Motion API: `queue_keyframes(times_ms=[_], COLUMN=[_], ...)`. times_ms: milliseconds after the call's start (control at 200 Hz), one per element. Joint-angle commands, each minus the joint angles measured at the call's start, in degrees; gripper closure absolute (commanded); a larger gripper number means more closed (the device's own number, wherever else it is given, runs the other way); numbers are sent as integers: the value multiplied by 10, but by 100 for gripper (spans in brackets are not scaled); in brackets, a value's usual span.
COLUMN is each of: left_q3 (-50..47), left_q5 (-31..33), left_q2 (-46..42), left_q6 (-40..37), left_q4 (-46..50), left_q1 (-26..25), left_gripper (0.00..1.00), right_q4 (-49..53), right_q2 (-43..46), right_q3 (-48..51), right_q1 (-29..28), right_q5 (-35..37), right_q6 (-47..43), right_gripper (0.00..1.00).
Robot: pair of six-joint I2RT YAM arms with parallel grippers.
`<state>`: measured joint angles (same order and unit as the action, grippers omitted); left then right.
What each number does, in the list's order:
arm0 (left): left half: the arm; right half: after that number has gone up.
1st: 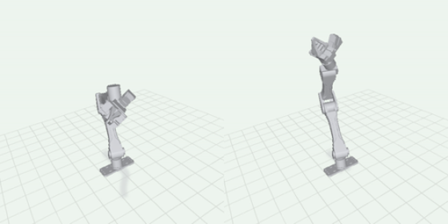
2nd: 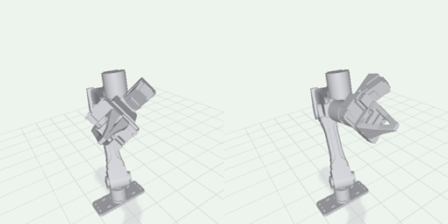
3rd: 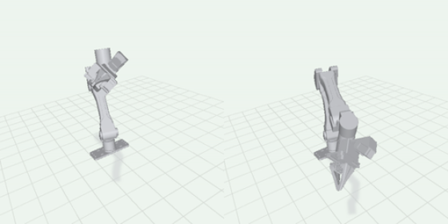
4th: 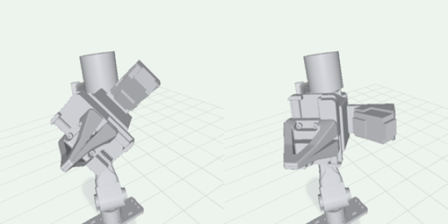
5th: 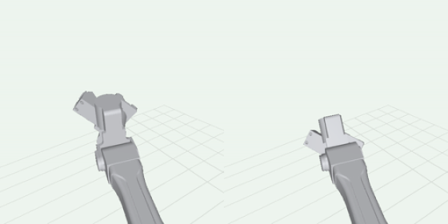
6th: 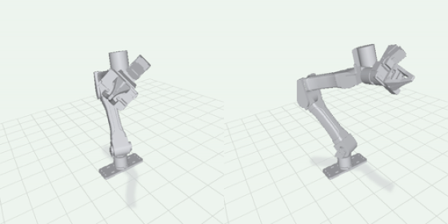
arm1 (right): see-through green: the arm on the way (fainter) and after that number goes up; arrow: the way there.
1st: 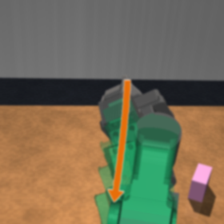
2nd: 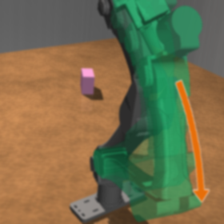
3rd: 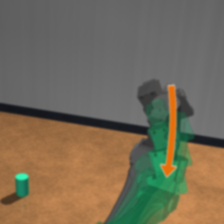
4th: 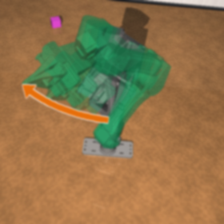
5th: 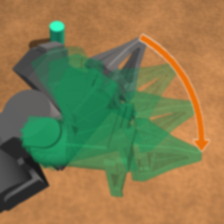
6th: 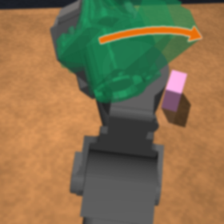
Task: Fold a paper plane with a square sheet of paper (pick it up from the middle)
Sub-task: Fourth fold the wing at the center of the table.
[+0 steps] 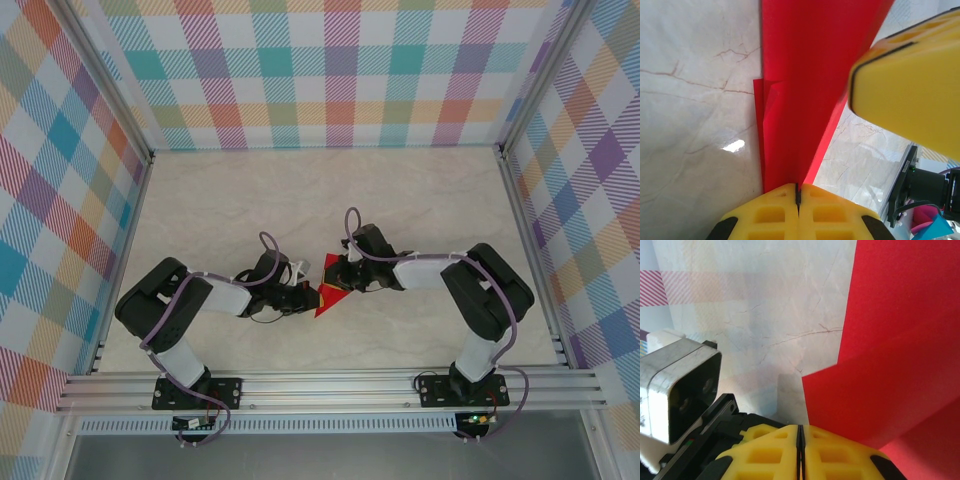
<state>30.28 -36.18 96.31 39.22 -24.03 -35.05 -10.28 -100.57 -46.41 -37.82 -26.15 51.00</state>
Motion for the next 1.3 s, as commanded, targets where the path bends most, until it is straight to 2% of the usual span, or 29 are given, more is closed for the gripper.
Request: queue_keyframes(times_ms=[0,270,520,655,795,995,1085,1295], left_q3=[4,0,3,0,-2,-5,-8,-24], left_q5=[8,32,46,59,60,83,93,94], left_q2=[10,-9,-16,-25,-18,-9,-8,-10], left_q6=[-9,-28,-47,-55,-52,-34,-23,5], left_q4=[5,41,79,92,90,96,98,75], left_q1=[7,7,6,6,6,6,7,7], left_gripper=[95,85,83,86,93,99,100,100], right_q4=[8,5,-1,-3,-5,-10,-14,24], right_q2=[-16,-30,-46,-49,-54,-56,-39,41], right_q3=[-17,-22,-29,-28,-30,-32,-28,-4], right_q1=[6,12,13,13,13,15,19,33], right_q5=[11,6,-5,-5,-9,-17,-26,3], right_q6=[-13,-17,-17,-18,-18,-16,-16,-34], right_gripper=[90,90,90,90,90,90,90,86])
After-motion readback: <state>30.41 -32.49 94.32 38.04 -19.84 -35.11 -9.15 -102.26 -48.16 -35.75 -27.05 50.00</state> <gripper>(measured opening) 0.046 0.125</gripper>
